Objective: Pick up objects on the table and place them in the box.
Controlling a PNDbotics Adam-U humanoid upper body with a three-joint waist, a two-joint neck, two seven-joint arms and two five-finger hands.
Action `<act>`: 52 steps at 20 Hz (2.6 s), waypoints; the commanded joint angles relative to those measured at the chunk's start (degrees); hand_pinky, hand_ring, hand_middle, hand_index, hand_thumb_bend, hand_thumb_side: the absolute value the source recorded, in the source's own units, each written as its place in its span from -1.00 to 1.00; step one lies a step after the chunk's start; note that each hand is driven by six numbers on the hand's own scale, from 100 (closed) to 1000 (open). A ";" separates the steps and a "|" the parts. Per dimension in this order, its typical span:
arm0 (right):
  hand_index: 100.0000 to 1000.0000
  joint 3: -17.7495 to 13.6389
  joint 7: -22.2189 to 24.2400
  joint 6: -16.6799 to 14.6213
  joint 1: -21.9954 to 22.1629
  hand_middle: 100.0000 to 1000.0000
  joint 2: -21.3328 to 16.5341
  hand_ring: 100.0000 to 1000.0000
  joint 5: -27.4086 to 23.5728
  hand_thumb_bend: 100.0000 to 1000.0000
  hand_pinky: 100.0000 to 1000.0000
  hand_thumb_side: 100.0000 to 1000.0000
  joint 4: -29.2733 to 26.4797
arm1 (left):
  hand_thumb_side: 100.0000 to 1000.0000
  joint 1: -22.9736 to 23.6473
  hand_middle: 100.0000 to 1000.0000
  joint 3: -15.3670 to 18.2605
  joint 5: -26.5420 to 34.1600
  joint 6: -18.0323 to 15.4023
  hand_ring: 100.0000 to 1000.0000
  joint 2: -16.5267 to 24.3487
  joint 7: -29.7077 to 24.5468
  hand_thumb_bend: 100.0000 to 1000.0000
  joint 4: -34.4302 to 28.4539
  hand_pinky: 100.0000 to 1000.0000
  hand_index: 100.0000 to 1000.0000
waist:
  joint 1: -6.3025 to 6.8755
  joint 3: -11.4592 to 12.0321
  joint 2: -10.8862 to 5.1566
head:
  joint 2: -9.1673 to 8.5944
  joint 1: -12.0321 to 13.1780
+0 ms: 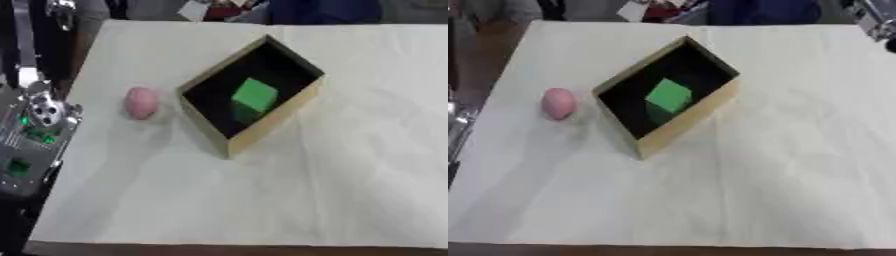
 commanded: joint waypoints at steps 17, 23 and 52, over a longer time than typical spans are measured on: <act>0.72 -4.72 -6.77 0.64 5.53 0.22 -4.51 0.96 -8.68 -1.00 0.90 0.15 -4.18 | 0.58 1.42 0.46 -3.59 -15.64 14.48 0.47 23.38 -39.95 -0.05 -0.95 0.52 0.80 | -0.62 -1.19 -1.72 | 1.03 -0.78; 0.71 -4.92 -7.30 0.81 6.07 0.22 -4.50 0.96 -8.56 -1.00 0.91 0.16 -4.24 | 0.46 -0.20 0.49 -4.38 -21.49 15.59 0.53 25.19 -53.25 0.28 -0.63 0.55 0.83 | -0.72 -1.20 -2.19 | 0.97 -0.82; 0.71 -5.33 -5.69 1.62 7.12 0.22 -3.59 0.96 -7.13 -1.00 0.90 0.36 -4.31 | -0.05 -7.01 0.59 -10.39 -26.96 13.85 0.66 23.99 -79.51 -0.27 9.24 0.62 0.99 | -0.43 -1.78 -2.16 | 0.11 -0.38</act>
